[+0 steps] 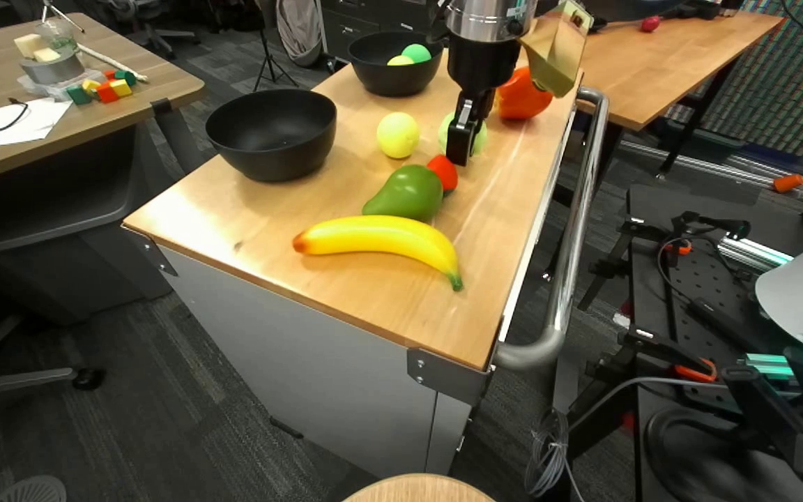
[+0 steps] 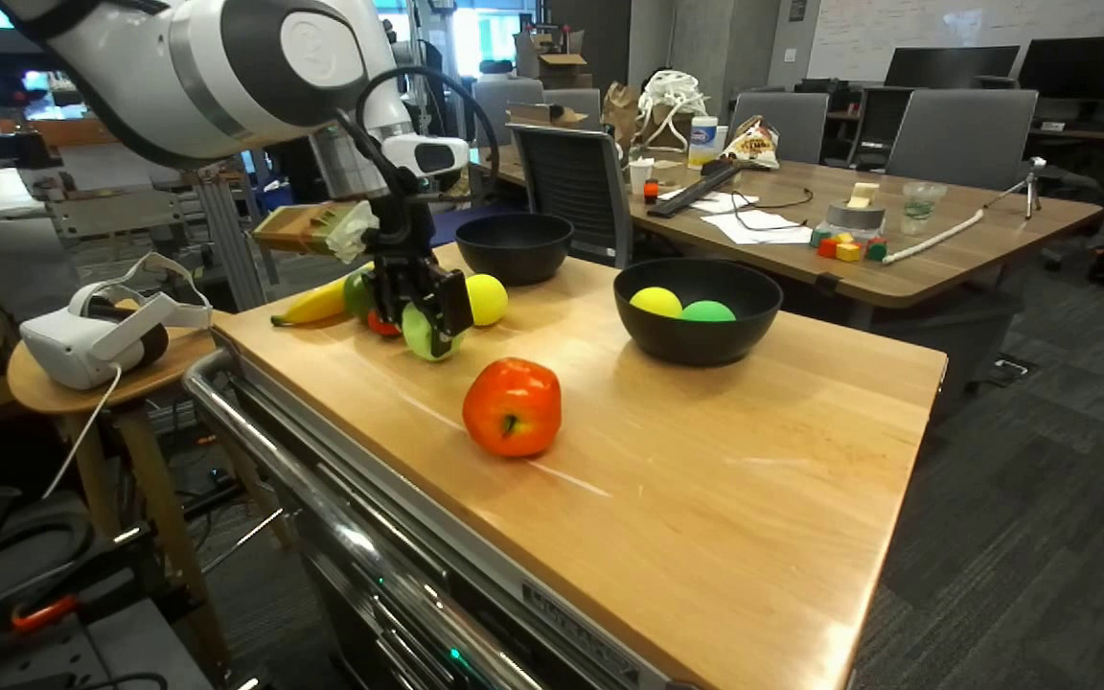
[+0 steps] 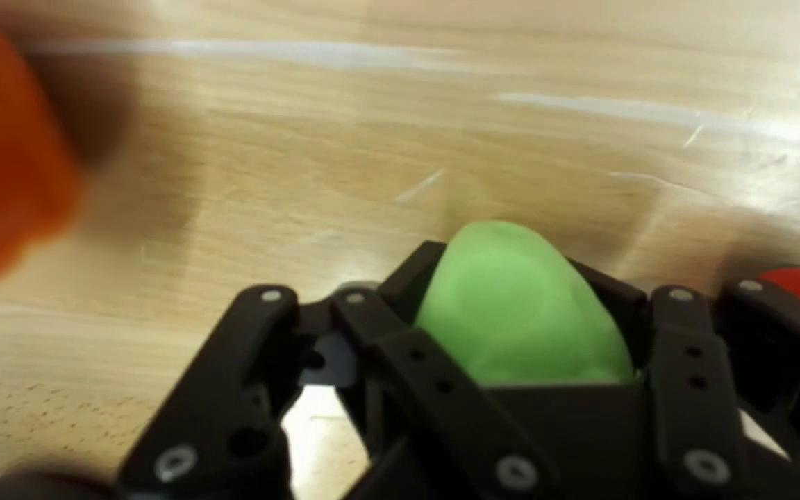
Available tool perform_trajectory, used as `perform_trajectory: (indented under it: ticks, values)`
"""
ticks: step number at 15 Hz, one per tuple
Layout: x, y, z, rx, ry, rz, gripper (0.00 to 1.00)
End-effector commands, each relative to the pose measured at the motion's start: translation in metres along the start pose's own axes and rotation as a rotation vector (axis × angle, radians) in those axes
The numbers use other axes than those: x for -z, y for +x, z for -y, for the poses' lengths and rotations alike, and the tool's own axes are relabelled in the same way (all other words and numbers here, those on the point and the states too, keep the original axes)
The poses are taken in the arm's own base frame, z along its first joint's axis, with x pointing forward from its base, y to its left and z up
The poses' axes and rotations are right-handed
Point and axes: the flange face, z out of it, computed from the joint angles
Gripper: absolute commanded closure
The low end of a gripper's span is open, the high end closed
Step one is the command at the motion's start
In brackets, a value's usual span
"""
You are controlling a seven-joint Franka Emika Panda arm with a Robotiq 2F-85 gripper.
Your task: Remove the fruits from the left and right bowl respectively and put them on the table
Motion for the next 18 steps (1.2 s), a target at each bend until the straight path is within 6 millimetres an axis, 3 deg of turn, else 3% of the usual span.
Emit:
perform_trajectory:
  ticks: [1,6,9,11,14,17,18]
  values:
    - [0.008,-0.004,0.002,-0.009,0.007,-0.052,0.35]
    - [0.056,0.011,-0.032,-0.009,-0.030,-0.136,0.01]
    - [0.096,0.025,-0.073,-0.036,-0.046,-0.188,0.00]
    - [0.112,0.036,-0.102,-0.053,-0.087,-0.276,0.00]
    - [0.099,0.058,-0.137,-0.043,-0.055,-0.363,0.00]
    - [0.069,0.078,-0.150,-0.052,-0.006,-0.369,0.00]
    - [0.082,0.056,-0.146,-0.062,-0.023,-0.347,0.00]
